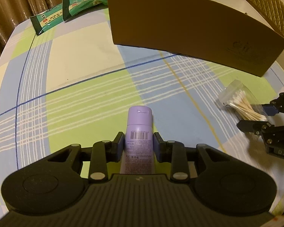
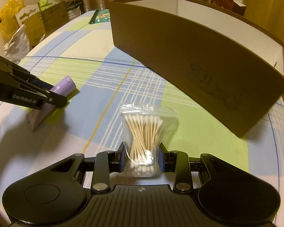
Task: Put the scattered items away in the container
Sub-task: 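Lift the purple tube and swab bag and carry both over the box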
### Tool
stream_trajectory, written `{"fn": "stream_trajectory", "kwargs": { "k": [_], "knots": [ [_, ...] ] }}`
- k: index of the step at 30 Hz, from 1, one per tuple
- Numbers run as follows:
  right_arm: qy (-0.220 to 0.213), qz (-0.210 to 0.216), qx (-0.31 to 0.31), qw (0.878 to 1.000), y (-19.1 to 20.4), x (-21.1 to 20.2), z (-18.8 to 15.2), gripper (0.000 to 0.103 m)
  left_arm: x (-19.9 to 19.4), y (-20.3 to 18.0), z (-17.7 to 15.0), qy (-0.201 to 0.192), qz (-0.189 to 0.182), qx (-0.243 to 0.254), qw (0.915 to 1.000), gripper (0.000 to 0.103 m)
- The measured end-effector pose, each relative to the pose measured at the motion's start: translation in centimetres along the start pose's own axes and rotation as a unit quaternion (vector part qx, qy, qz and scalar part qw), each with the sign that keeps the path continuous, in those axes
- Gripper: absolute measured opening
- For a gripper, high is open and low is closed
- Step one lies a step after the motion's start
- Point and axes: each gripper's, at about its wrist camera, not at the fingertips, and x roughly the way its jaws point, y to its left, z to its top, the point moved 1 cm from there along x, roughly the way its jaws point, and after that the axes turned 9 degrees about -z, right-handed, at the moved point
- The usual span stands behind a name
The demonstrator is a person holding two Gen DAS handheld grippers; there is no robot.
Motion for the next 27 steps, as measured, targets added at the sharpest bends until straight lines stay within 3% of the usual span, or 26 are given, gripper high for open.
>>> {"fn": "stream_trajectory", "kwargs": {
  "k": [7, 13, 27],
  "knots": [
    [0.010, 0.002, 0.008, 1.000, -0.4, -1.2, -1.0, 0.024, -0.3, -2.2, -0.9, 0.007, -0.021, 0.021, 0.9995, 0.027],
    [0.001, -0.002, 0.029, 1.000, -1.5, -2.8, -1.5, 0.024, -1.5, -3.5, -1.3, -0.011, -0.043, 0.031, 0.9986, 0.027],
    [-0.020, -0.010, 0.051, 0.998, -3.0, -4.5, -1.4, 0.024, -4.6, -3.8, -0.1, -0.062, -0.035, 0.029, 0.9970, 0.027]
  ]
}}
